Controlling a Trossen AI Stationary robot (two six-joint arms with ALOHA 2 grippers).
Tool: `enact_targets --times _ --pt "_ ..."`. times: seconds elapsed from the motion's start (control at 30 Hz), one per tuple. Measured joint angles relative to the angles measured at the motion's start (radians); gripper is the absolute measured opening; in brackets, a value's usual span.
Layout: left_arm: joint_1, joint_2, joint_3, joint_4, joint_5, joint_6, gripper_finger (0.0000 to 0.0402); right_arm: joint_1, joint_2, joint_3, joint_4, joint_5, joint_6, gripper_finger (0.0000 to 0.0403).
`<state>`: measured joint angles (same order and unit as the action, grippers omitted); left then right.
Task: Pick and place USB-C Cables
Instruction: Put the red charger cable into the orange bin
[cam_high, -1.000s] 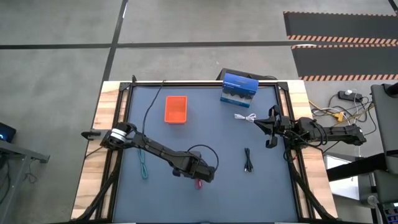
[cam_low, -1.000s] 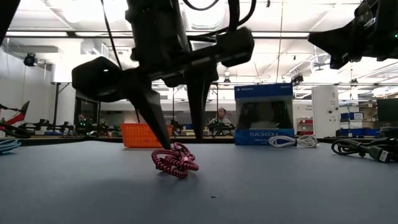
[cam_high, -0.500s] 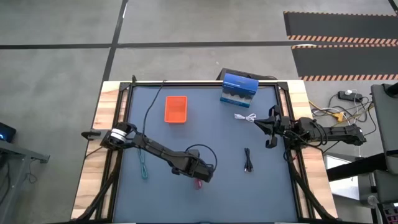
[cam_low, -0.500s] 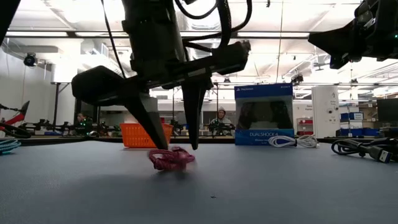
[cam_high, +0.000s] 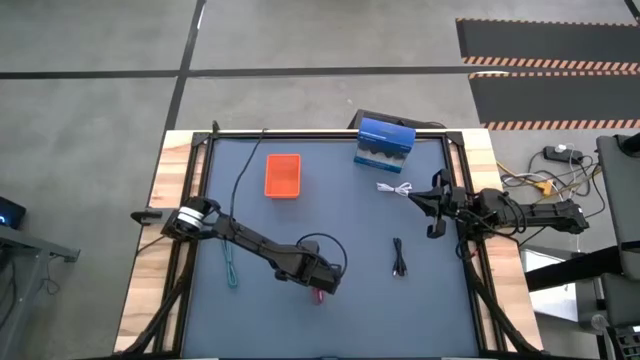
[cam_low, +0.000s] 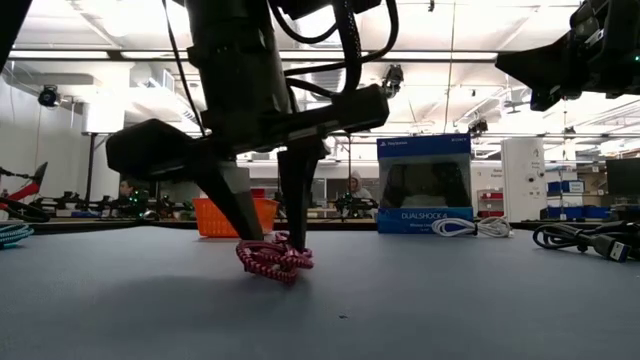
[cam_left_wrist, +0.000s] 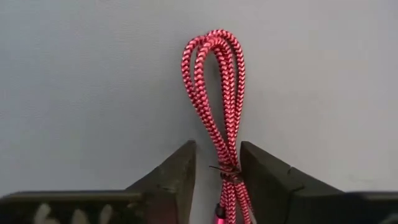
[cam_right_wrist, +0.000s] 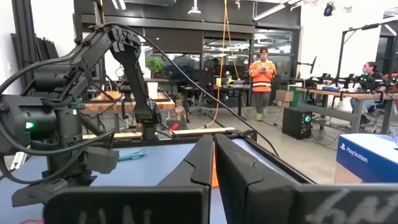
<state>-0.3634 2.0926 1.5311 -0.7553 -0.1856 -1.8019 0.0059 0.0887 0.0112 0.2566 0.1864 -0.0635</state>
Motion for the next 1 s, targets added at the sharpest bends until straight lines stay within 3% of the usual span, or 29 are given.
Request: enact_targets --times 0.3,0.77,1.0 --pt "0.000 0.000 -0.004 0.009 -0.013 0.002 0.0010 0.000 0.000 0.000 -0.023 0.006 -0.026 0.0009" --pt "0.008 -0.014 0.010 0.011 -0.005 0.052 0.0008 0.000 0.000 0.000 -0.022 0.035 -0.024 0.0009" --pt "0.034 -0.097 0.041 -0.039 0.048 0.109 0.0008 0.000 0.000 0.000 -0.020 0.052 -0.026 0.0009"
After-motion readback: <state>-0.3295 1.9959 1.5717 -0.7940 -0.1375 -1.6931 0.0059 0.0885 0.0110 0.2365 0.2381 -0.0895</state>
